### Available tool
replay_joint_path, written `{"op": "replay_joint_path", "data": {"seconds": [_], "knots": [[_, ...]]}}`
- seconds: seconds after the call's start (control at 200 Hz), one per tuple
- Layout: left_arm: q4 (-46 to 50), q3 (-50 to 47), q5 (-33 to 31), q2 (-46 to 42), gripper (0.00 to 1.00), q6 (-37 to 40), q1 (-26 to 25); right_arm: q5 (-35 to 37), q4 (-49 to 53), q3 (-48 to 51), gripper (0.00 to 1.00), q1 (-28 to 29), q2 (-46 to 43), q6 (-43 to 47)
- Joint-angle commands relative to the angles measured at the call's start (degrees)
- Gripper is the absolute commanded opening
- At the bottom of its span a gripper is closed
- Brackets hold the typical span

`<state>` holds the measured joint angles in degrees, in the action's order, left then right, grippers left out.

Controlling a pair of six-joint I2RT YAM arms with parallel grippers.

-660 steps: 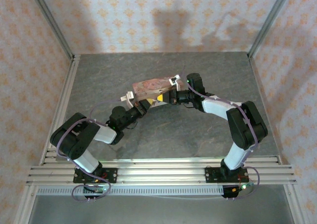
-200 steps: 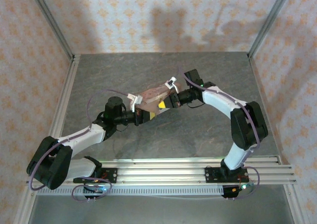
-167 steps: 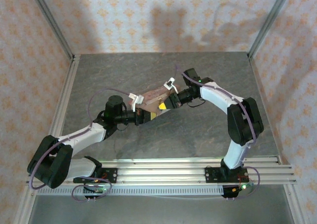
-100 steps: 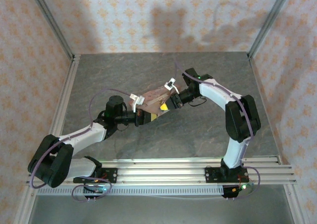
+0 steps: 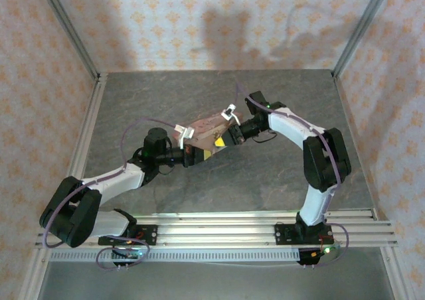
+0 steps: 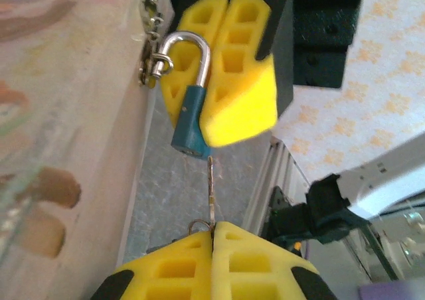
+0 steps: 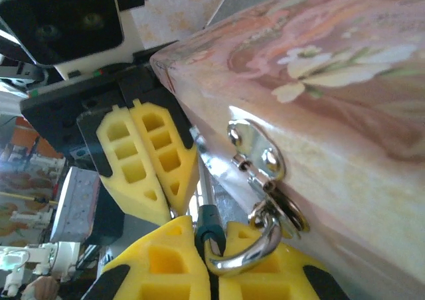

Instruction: Unlock the padlock with the key

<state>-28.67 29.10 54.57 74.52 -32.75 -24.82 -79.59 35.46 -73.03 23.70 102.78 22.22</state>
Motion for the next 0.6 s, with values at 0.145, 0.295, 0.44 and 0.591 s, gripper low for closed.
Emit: {"op": "replay_joint_path", "data": {"seconds": [0.145, 0.295, 0.44, 0.591], "knots": [[1.27, -0.9, -8.86, 1.03, 0.0, -2.84, -0.01, -2.39, -14.46, 5.27, 0.0, 1.61, -5.08, -15.26], [0.6, -0.28, -6.05, 2.71, 0.0, -1.84, 0.03, -3.46, -10.79, 4.16, 0.0, 1.65, -4.95, -12.55], [1.24, 0.84, -3.74, 3.61, 0.0, -0.75, 0.06, -4.16, -7.19, 2.78, 0.0, 1.61, -4.39, -9.87], [2.0, 0.62, -2.29, 3.14, 0.0, 0.11, 0.17, -4.33, -5.8, 2.39, 0.0, 1.61, -4.08, -8.61]]}}
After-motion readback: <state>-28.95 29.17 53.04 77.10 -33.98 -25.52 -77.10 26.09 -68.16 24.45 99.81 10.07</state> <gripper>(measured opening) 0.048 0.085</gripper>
